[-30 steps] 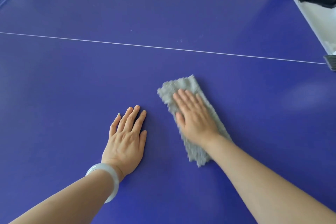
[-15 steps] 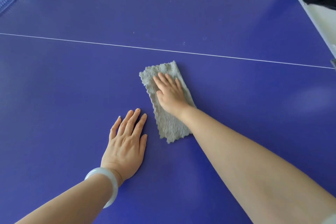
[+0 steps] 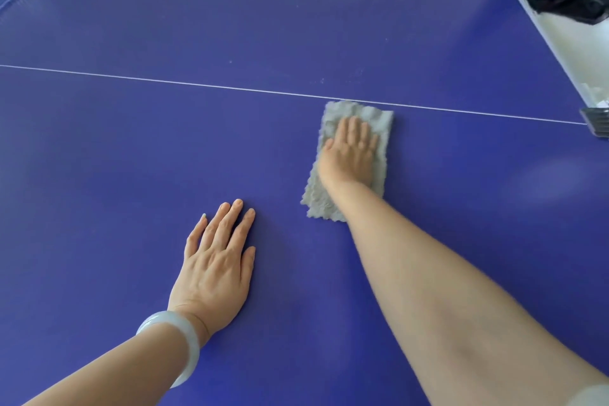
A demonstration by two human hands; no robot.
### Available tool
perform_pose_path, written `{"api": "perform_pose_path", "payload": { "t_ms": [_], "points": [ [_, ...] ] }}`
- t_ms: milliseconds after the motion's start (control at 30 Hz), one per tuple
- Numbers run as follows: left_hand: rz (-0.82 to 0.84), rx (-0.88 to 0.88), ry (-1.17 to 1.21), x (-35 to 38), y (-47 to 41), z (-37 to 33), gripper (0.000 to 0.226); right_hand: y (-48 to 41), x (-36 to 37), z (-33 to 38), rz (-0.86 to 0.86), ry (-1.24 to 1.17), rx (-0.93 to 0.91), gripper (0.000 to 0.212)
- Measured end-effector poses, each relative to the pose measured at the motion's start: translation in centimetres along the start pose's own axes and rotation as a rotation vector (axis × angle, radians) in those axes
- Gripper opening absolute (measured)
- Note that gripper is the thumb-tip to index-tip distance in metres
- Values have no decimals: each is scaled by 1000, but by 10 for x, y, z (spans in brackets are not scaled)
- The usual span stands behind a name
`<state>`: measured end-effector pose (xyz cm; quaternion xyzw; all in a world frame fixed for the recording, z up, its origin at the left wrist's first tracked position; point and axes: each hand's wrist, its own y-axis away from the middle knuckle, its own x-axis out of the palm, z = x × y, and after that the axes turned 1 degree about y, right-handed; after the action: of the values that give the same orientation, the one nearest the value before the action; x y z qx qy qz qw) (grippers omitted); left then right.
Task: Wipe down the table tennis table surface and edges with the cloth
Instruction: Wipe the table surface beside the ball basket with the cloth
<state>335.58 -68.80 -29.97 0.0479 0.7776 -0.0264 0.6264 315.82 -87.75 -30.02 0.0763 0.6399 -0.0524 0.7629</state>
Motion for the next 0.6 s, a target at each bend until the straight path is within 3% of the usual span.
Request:
{"api": "perform_pose_path", "payload": {
  "t_ms": [100, 167, 233, 333, 433, 500, 600],
  "points": [
    [-5, 2, -5, -2, -1, -1, 60, 51, 15, 38, 69, -11, -448, 57],
    [-4, 3, -2, -2, -1, -2, 61, 56, 10, 20, 112, -5, -643, 55],
    [-2, 2, 3, -1, 0, -2, 61, 40, 2, -21, 60, 21, -554, 54],
    [-8, -6, 17, 0, -1, -3, 62, 13, -14, -90, -30, 55, -89, 55],
    [-5, 0, 20, 0, -1, -2, 63, 21, -14, -89, -29, 43, 146, 56],
    [-8, 1, 15, 0, 0, -2, 64, 45, -5, -54, -60, -16, 184, 57],
    [-13, 10, 18, -2, 1, -2, 64, 108, 14, -1, -59, -88, -111, 57]
  ]
}}
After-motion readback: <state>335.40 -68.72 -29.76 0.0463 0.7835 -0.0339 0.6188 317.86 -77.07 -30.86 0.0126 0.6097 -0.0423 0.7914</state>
